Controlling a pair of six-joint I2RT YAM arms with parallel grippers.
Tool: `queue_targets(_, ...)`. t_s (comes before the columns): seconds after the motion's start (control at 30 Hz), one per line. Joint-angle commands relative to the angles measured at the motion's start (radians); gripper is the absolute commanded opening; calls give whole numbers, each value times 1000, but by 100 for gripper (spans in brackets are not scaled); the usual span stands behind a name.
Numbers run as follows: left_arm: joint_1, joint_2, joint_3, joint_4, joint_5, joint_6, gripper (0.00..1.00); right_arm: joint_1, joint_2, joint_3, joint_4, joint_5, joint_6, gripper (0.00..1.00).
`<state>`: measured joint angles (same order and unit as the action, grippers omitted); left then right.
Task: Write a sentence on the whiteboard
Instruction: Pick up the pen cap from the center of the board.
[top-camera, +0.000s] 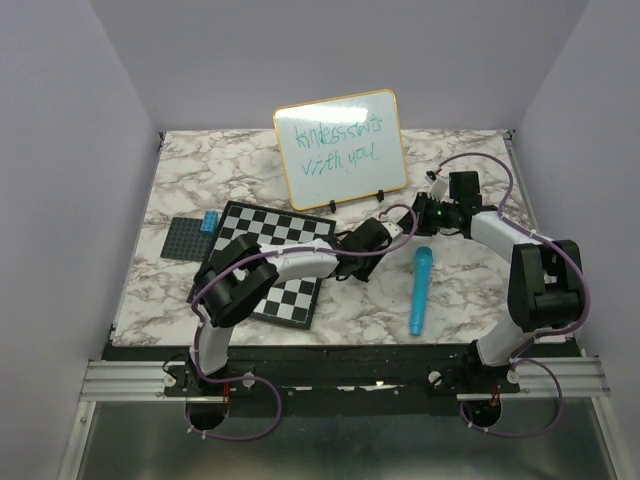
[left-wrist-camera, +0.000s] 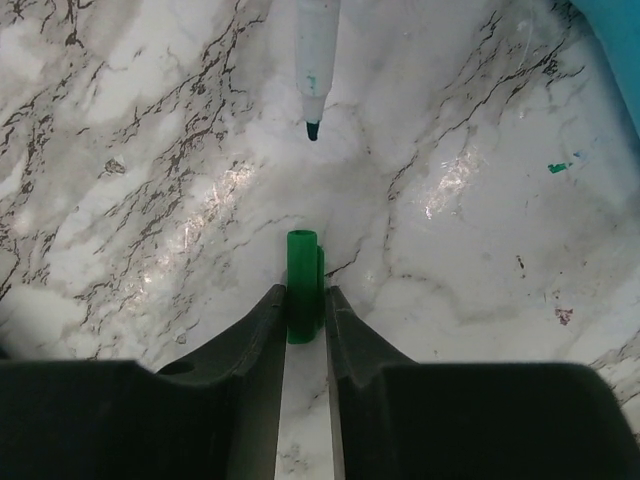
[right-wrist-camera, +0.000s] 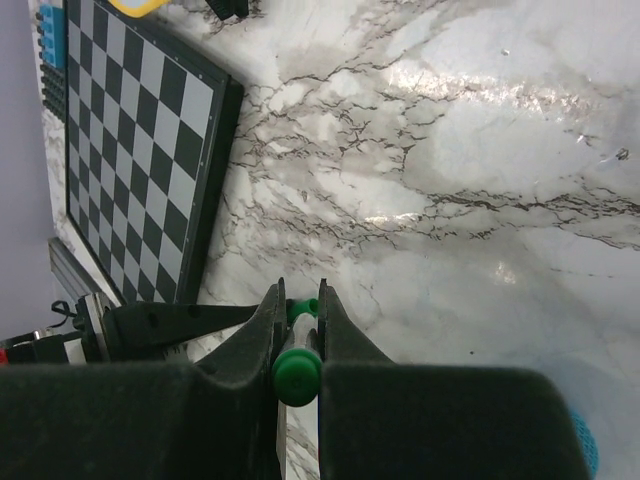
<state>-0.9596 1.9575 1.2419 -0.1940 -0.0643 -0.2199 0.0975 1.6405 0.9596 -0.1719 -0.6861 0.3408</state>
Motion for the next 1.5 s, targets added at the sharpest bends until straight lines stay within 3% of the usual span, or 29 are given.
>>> queue_targets(0.0, 18, 107, 7, -337, 63, 8, 31, -2, 4, 37, -23, 36, -16, 0)
queue_targets(0.7, 53, 245, 246, -479, 60, 42, 37, -41, 16, 44, -26, -10, -14, 0)
queue_targets(1.47, 78, 297, 333, -487, 109, 56, 40, -41, 28, 44, -29, -12, -16, 1)
